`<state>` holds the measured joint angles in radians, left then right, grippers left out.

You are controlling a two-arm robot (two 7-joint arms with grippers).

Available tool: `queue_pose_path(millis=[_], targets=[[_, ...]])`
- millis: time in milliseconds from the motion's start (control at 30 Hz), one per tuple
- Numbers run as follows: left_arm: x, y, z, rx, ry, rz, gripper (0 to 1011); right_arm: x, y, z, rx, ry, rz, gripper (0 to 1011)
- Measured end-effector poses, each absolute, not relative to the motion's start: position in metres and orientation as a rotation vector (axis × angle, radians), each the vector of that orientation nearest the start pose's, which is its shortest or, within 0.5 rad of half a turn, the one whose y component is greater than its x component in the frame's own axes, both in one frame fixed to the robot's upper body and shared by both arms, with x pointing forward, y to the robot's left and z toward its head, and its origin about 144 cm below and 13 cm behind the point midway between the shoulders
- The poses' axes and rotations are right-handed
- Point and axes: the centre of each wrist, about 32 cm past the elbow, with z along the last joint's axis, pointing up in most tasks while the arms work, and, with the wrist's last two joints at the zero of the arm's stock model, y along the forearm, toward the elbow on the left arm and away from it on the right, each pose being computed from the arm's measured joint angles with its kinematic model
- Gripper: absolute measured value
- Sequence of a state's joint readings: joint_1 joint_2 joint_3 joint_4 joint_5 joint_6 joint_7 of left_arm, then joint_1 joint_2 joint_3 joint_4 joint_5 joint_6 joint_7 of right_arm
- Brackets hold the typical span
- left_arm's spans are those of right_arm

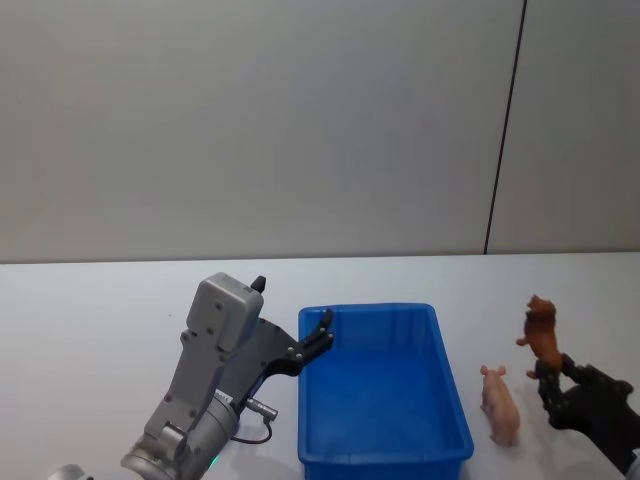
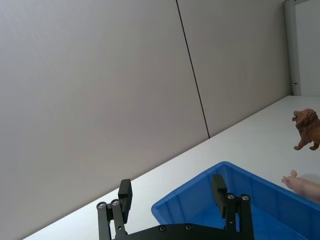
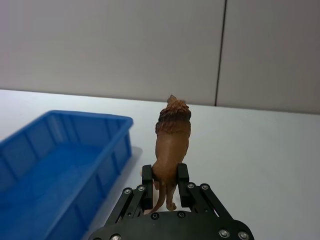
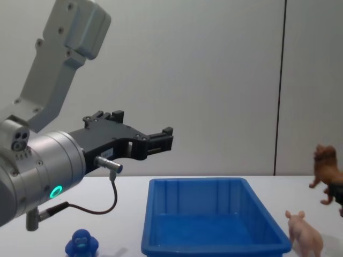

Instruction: Pick up the two dolls from the table and place them into the box.

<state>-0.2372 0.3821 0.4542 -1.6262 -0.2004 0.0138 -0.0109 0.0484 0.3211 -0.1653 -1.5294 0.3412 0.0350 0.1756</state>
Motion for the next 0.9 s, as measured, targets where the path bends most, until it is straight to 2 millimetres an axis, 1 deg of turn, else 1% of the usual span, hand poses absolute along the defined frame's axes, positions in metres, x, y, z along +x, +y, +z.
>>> queue_pose_path(millis=[367, 567, 633, 667, 767, 800, 833, 867, 900], targets=[[0.492, 0.198, 1.204, 0.061, -0.268, 1.124, 1001, 0.474, -0.264, 1.154, 0.017, 0.025, -1.106, 274], [0.492, 0.198, 1.204, 0.061, -0.268, 1.124, 1001, 0.481, -0.251, 1.159, 0.038, 0.01, -1.0, 274], [0.492, 0.198, 1.204, 0.061, -0.268, 1.124, 1001, 0.482, -0.25, 1.159, 0.039, 0.009, -0.99, 274], [0.492, 0.198, 1.204, 0.061, -0.268, 1.124, 1001, 0.485, -0.245, 1.16, 0.041, 0.006, -0.953, 274], [0.492, 0.198, 1.204, 0.061, -0.268, 1.124, 1001, 0.488, -0.24, 1.161, 0.039, 0.006, -0.919, 276], [0.492, 0.198, 1.204, 0.061, -0.268, 1.124, 1001, 0.491, -0.236, 1.161, 0.038, 0.008, -0.894, 312], [0.492, 0.198, 1.204, 0.061, -0.268, 1.124, 1001, 0.492, -0.234, 1.162, 0.037, 0.009, -0.884, 312], [0.492, 0.198, 1.204, 0.061, -0.268, 1.124, 1001, 0.493, -0.233, 1.162, 0.035, 0.01, -0.874, 357], [0.492, 0.198, 1.204, 0.061, -0.268, 1.124, 1001, 0.495, -0.231, 1.162, 0.033, 0.012, -0.864, 367]])
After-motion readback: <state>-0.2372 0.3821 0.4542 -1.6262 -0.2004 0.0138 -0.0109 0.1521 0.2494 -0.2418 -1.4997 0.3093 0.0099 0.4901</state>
